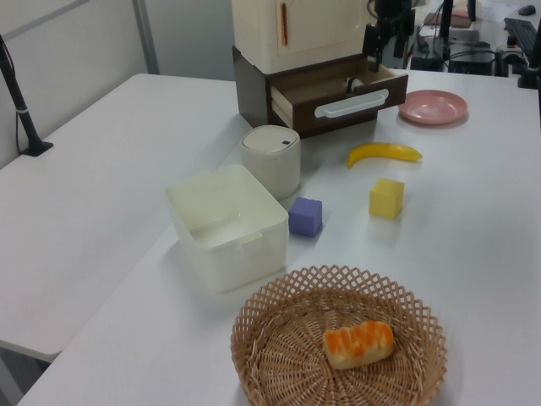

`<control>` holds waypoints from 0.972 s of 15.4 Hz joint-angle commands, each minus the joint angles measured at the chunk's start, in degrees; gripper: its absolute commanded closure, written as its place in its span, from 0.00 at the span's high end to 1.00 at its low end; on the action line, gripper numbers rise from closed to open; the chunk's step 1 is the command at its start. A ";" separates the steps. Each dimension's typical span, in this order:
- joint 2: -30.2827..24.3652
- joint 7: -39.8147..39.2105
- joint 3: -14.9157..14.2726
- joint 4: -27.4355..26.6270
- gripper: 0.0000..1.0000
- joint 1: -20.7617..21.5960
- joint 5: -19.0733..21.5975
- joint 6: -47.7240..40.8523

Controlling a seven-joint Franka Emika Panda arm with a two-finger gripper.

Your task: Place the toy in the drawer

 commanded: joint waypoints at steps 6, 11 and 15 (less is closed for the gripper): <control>-5.24 -5.10 -0.96 -5.22 1.00 6.10 0.20 -2.74; -5.59 -7.66 -0.96 -5.66 1.00 6.54 2.57 -2.57; -5.59 -8.10 -0.96 -5.48 1.00 6.45 2.66 -2.83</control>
